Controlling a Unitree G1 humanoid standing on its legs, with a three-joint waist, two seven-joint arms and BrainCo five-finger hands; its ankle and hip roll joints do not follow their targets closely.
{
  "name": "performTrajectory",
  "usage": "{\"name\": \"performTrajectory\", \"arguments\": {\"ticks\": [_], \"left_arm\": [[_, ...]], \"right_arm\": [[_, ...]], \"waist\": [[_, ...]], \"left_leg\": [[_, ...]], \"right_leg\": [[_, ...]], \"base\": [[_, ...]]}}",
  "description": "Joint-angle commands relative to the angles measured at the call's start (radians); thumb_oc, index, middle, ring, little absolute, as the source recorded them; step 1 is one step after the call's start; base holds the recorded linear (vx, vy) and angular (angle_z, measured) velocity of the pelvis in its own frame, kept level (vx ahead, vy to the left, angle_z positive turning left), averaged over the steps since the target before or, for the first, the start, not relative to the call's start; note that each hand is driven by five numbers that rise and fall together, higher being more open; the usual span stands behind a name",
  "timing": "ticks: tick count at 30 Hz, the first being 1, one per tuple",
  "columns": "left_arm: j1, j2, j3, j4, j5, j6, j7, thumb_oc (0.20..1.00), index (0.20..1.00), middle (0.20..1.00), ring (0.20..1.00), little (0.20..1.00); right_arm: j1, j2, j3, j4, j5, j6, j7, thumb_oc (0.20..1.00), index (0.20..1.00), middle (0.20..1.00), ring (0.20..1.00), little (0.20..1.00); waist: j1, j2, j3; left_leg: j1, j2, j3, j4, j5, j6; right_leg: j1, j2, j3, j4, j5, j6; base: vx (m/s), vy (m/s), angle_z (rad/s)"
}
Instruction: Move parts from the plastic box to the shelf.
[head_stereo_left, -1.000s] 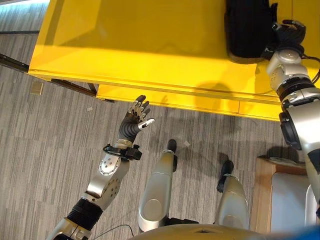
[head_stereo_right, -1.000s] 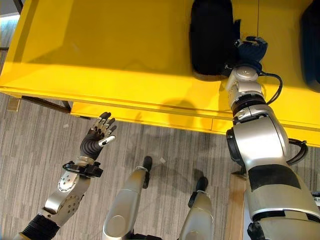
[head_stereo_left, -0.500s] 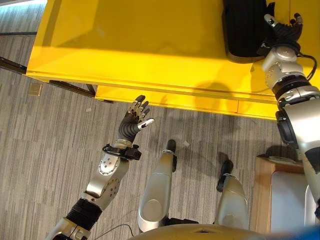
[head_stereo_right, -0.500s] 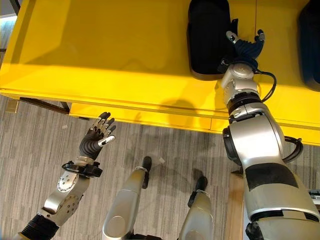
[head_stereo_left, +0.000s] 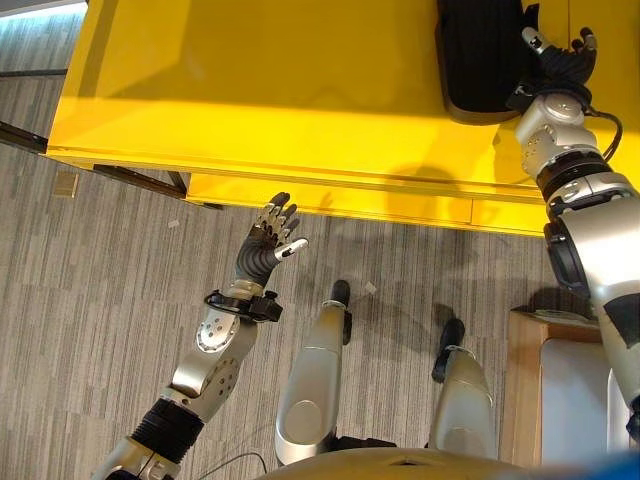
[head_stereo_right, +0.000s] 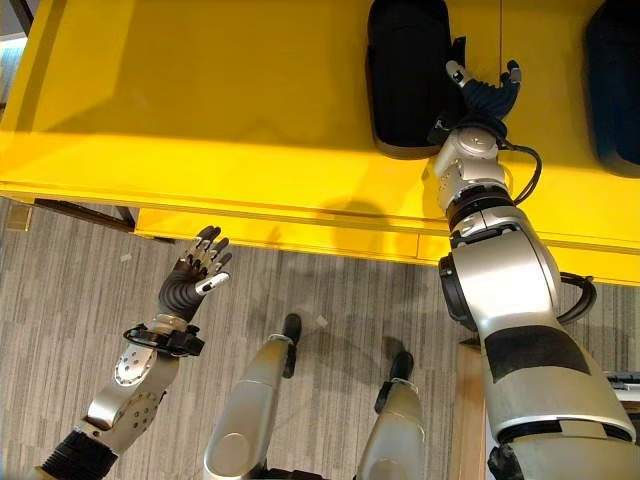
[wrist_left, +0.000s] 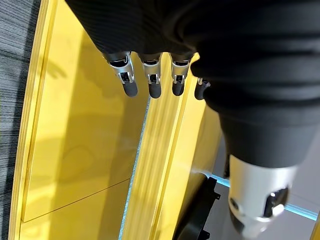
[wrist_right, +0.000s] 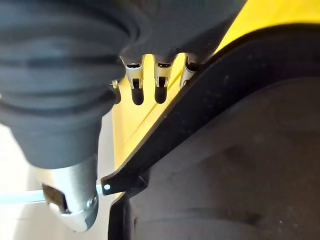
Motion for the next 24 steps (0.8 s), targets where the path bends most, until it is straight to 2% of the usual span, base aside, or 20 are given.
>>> {"name": "performTrajectory", "arguments": {"ticks": [1,24], "left_arm": [[-0.006,0.052,0.012,-0.103,-0.014,-0.052,0.012,1.000,1.000,1.000,1.000,1.000],[0.005,0.037,0.015,-0.092,-0.016,-0.053,0.023,1.000,1.000,1.000,1.000,1.000]], "right_arm": [[-0.028,-0.006,-0.011,-0.055,0.026,-0.056,0.007,1.000,1.000,1.000,1.000,1.000],[0.052,0.083,-0.025,-0.111,0.042,-0.087,0.024,1.000,1.000,1.000,1.000,1.000]], "waist": [[0.017,-0.022,0.004],[0.000,-0.032,0.021]], "left_leg": [[-0.033,0.051,-0.040,0.016,0.028,-0.054],[-0.045,0.054,-0.035,0.023,0.030,-0.053]], "right_leg": [[0.007,0.002,0.023,0.135,-0.019,-0.041],[-0.007,0.005,0.029,0.141,-0.016,-0.043]], "base": [[0.00,0.000,0.00],[0.00,0.000,0.00]]}}
